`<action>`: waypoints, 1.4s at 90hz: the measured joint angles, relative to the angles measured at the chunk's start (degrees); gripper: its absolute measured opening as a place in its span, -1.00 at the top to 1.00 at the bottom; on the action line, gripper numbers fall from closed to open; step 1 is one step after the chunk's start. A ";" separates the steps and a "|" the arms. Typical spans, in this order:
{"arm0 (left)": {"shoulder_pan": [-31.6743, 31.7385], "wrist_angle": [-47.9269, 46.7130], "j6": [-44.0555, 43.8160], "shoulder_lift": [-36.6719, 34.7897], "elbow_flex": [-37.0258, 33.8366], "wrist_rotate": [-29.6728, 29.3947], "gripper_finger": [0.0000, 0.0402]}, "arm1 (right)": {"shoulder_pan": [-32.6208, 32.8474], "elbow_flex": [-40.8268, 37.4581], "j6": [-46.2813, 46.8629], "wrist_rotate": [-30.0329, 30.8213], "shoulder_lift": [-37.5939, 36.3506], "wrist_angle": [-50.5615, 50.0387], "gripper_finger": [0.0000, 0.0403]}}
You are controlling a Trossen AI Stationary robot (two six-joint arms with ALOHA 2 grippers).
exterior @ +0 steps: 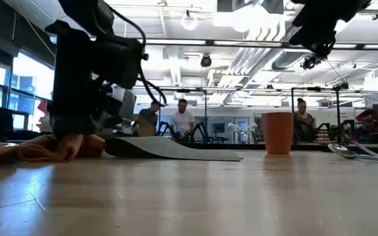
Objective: Set table place
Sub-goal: Fold the orange table napkin
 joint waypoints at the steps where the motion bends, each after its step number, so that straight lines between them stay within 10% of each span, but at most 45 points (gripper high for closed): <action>1: 0.14 -0.02 0.73 0.00 -0.25 -0.04 1.00 | 0.00 0.00 0.04 -0.01 0.28 0.41 0.32; 95: 11.42 13.85 -6.81 -19.31 -10.95 14.68 1.00 | -2.89 9.42 -6.19 2.77 11.49 3.63 0.32; 126: 14.59 25.19 -34.55 -19.93 -19.26 10.19 1.00 | -2.71 9.37 -3.57 -0.01 11.49 2.84 0.32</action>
